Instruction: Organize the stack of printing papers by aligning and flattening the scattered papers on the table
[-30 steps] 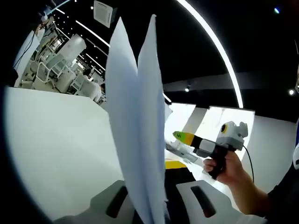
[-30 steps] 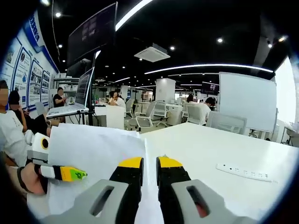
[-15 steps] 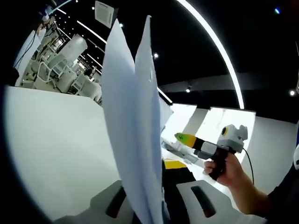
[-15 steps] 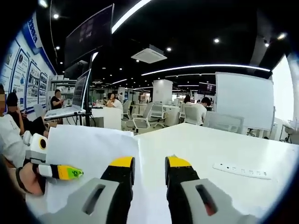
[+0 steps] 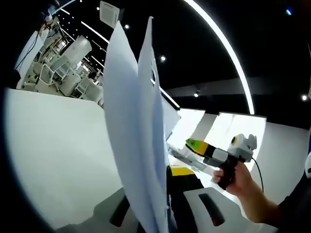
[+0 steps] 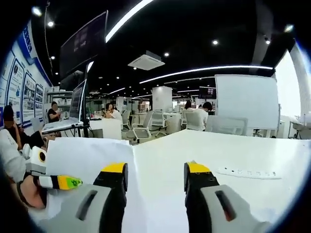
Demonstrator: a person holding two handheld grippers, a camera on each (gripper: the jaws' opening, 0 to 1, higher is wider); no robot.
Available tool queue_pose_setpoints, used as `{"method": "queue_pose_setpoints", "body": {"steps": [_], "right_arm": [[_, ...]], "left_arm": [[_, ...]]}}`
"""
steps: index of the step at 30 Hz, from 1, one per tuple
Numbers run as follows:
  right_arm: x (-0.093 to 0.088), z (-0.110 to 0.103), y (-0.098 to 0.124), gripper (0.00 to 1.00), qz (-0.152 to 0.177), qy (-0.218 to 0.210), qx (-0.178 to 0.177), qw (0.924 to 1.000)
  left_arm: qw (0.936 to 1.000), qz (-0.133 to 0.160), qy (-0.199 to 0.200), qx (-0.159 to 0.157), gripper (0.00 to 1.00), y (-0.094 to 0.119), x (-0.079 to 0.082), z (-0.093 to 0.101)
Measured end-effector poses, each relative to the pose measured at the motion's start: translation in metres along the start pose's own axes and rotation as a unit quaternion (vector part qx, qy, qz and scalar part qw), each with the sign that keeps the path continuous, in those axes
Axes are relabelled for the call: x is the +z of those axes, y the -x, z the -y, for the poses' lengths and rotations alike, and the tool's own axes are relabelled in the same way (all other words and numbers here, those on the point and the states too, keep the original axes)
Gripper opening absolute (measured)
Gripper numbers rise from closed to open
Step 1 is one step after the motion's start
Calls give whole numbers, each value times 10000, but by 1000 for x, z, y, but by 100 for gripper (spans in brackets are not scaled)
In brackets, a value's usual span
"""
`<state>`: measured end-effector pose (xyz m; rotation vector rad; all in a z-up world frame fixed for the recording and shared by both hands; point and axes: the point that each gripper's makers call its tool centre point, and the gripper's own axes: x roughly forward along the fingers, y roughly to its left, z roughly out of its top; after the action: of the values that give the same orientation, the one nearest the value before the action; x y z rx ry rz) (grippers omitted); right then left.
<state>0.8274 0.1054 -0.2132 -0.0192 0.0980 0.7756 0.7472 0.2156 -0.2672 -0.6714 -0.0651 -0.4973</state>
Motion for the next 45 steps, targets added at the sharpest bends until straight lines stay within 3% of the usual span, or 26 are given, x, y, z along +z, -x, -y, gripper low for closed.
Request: {"method": "queue_pose_setpoints", "body": {"steps": [7,24,45], "right_arm": [[4,2,3,51,120,-243,9,9996],[8,3,6,69,264,-294,-69,9992],[11,5,9,83,274,-321,-124,9990]], "left_arm": [[10000,13,27,11,7,0,0,0],[10000,22,35,25,7,1,1,0],[10000,26,47,35,7,1,2,-2]]}}
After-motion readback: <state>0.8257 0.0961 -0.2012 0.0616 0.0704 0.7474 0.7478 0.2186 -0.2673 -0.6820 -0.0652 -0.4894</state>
